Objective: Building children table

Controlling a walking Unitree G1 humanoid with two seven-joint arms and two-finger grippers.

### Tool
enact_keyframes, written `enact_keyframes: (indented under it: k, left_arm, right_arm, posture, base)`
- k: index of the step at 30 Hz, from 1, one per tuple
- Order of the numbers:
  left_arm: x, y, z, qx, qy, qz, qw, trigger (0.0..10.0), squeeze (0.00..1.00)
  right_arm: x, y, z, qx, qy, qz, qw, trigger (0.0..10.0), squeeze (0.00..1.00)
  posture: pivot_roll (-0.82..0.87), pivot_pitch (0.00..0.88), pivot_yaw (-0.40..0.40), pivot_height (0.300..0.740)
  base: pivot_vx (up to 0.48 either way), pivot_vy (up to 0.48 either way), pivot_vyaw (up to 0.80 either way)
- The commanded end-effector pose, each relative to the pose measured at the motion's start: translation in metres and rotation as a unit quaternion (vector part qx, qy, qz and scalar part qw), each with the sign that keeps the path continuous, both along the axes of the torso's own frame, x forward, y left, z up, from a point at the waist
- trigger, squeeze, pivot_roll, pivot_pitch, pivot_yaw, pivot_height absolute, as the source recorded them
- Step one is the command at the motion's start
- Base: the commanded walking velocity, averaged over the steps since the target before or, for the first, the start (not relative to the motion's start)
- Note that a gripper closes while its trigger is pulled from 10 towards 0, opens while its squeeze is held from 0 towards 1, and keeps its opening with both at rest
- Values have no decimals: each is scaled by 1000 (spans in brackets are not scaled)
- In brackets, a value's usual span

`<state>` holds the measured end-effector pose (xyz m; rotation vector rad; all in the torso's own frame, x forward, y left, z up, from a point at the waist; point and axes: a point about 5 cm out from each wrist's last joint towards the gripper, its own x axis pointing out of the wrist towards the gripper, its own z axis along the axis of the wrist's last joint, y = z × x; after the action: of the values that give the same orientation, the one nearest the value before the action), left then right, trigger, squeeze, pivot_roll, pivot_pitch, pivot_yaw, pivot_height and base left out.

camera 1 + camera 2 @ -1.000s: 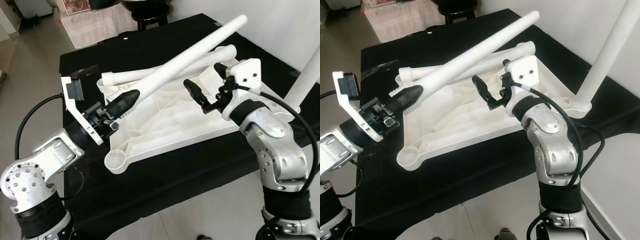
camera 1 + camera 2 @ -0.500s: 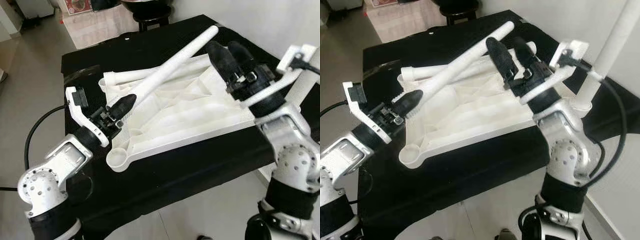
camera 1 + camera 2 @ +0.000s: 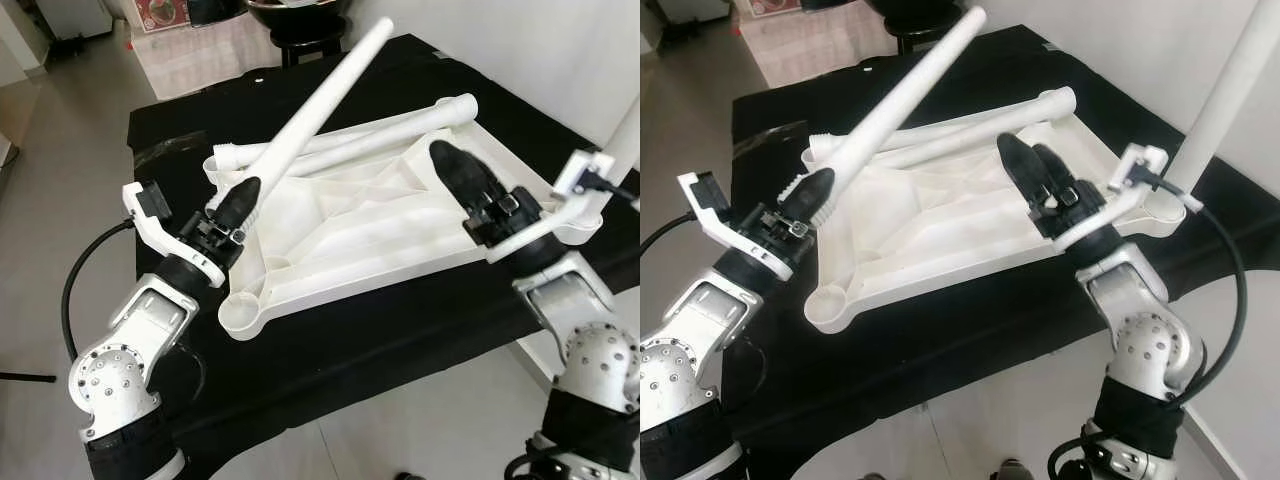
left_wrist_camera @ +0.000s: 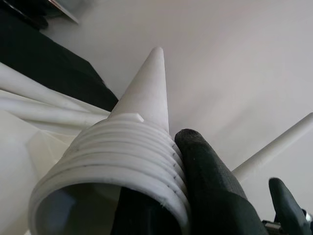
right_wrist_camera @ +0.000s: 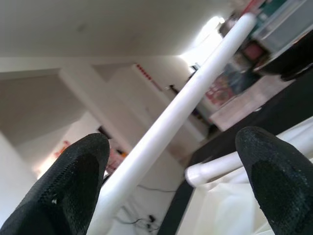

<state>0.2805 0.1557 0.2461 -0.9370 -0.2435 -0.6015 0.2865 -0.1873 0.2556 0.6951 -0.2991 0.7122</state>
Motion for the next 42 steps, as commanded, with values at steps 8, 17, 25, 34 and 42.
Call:
enact_keyframes:
  k: [8,17,25,34,42]
  left_arm:
    - [-2,3,5,-33,-37,-17,999,902,0]
    - [-11,-2,11,-45,-75,-40,995,10000,0]
    - [-25,-10,17,-57,-110,-107,987,10000,0]
    - [-44,-27,12,-25,-123,-174,977,10000,0]
    - [-48,-31,13,-31,-124,-187,974,10000,0]
  right_arm:
    - [-7,17,-30,-16,52,48,997,10000,0]
    - [-7,35,-30,24,62,111,992,10000,0]
    - [-7,56,-18,54,38,171,983,10000,0]
    - [5,69,24,72,-33,195,978,10000,0]
    - [4,85,48,85,-70,220,969,10000,0]
  posture:
    - [-156,127,75,740]
    - [-123,122,79,740]
    - [-111,120,73,740]
    - [-91,122,67,740]
    - [-85,122,66,740]
  base:
    - [0,0,0]
    - [0,0,0]
    - [0,0,0]
    - [0,0,0]
    - [0,0,0]
